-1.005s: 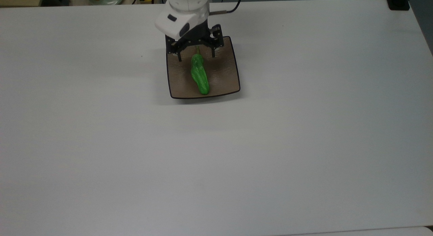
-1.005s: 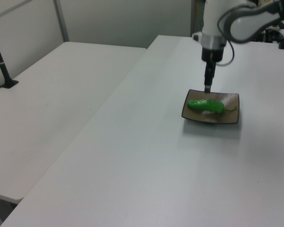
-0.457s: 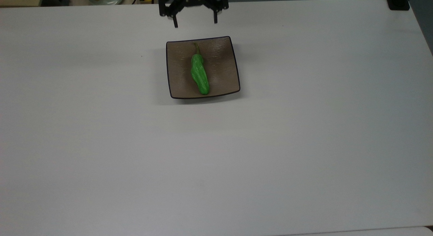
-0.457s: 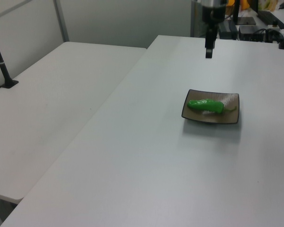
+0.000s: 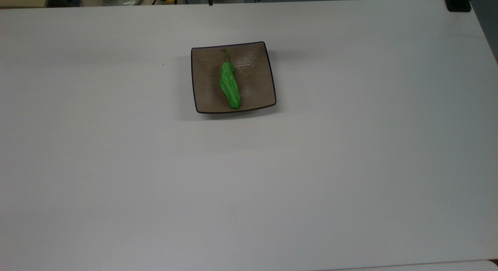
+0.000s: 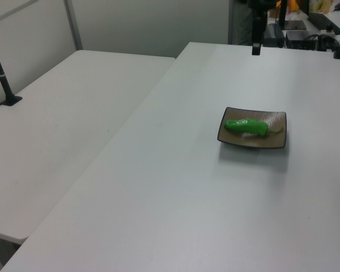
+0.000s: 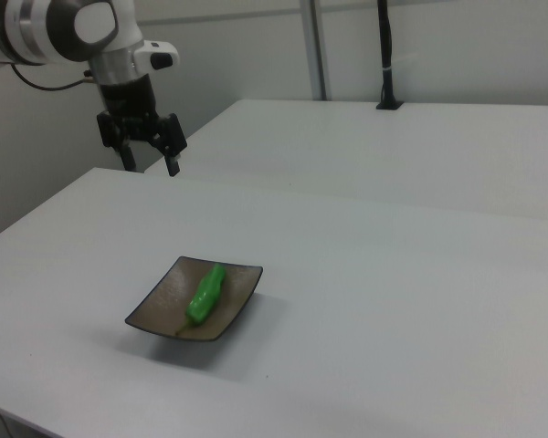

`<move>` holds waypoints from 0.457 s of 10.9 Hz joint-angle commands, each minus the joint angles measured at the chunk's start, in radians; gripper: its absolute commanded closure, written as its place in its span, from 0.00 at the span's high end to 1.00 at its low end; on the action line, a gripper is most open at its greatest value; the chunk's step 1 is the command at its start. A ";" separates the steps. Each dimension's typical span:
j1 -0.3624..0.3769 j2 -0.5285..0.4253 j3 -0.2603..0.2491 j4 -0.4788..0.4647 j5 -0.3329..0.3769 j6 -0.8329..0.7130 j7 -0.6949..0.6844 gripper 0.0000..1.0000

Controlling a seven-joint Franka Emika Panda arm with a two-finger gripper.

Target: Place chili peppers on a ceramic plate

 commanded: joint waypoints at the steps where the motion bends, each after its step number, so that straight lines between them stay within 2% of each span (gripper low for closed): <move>1: 0.105 -0.011 -0.095 -0.017 0.022 0.025 0.016 1.00; 5: 0.104 -0.010 -0.098 -0.031 0.042 0.080 0.010 1.00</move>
